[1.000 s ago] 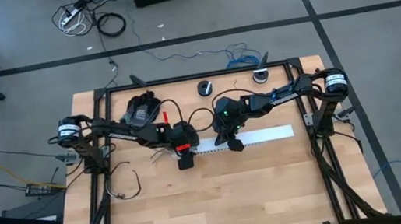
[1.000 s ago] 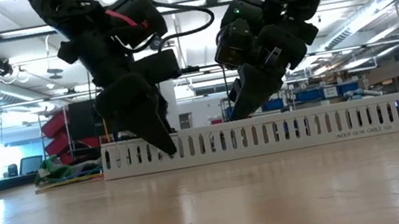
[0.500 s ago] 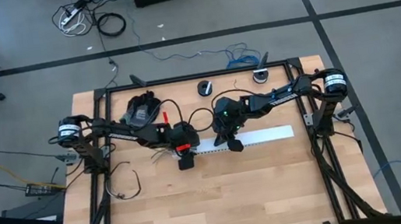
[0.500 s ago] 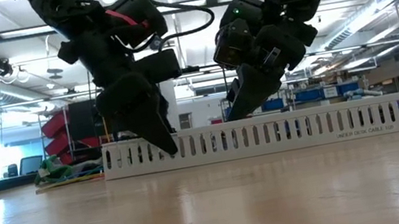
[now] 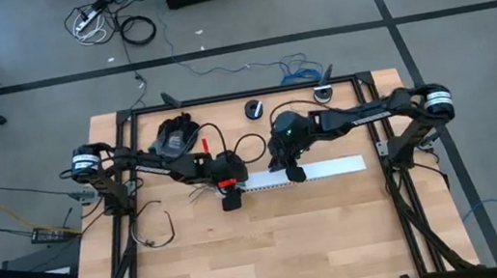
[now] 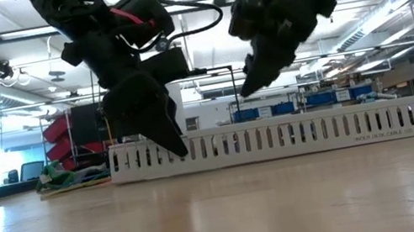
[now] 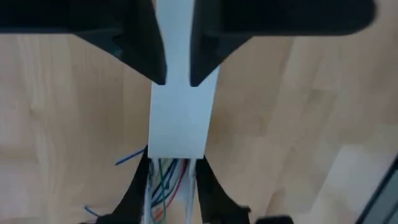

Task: Ziptie cables
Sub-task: Close the white cable duct

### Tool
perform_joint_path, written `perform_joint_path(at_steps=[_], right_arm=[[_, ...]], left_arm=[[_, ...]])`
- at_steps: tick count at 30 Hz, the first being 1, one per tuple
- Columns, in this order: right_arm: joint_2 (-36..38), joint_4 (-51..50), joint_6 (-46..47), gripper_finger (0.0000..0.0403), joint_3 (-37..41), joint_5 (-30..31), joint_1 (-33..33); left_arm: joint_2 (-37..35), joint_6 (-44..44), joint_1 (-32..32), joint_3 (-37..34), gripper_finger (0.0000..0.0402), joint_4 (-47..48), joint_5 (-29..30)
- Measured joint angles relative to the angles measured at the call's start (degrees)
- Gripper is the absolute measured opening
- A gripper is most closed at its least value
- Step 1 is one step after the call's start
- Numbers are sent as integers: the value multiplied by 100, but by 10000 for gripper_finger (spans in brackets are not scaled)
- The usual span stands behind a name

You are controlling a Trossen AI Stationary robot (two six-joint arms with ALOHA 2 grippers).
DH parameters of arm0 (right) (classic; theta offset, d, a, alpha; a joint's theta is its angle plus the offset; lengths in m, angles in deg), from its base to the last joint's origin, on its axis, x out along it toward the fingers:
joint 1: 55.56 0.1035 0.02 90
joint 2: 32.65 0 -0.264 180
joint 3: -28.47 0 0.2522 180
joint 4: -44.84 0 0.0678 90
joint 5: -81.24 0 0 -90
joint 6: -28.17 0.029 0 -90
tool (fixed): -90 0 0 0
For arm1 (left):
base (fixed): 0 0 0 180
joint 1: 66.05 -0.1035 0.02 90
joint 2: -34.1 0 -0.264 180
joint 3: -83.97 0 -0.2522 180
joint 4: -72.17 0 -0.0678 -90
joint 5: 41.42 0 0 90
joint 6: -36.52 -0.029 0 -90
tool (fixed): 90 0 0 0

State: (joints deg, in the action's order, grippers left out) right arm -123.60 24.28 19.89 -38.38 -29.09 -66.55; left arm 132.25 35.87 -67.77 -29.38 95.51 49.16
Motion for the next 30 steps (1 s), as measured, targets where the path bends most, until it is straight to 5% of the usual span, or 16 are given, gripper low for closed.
perform_joint_path(at_steps=[7, 13, 20, 26, 30], right_arm=[[428, -1216, 474, 155, 12, 578, -7], [376, -1268, 707, 172, 280, 1015, 130], [378, -1144, 660, 134, 312, 1098, 162], [380, -1133, 260, 23, 312, 1136, 164], [382, -1131, 204, 3, 312, 953, 164]], left_arm=[[-2, 426, 2, -2, 225, 9, 2], [-2, 855, 27, -4, 225, -31, 29], [-2, 874, 31, -7, 225, -37, 28], [-4, 872, 28, -7, 225, -35, 28], [-4, 869, 28, -9, 225, -35, 27]])
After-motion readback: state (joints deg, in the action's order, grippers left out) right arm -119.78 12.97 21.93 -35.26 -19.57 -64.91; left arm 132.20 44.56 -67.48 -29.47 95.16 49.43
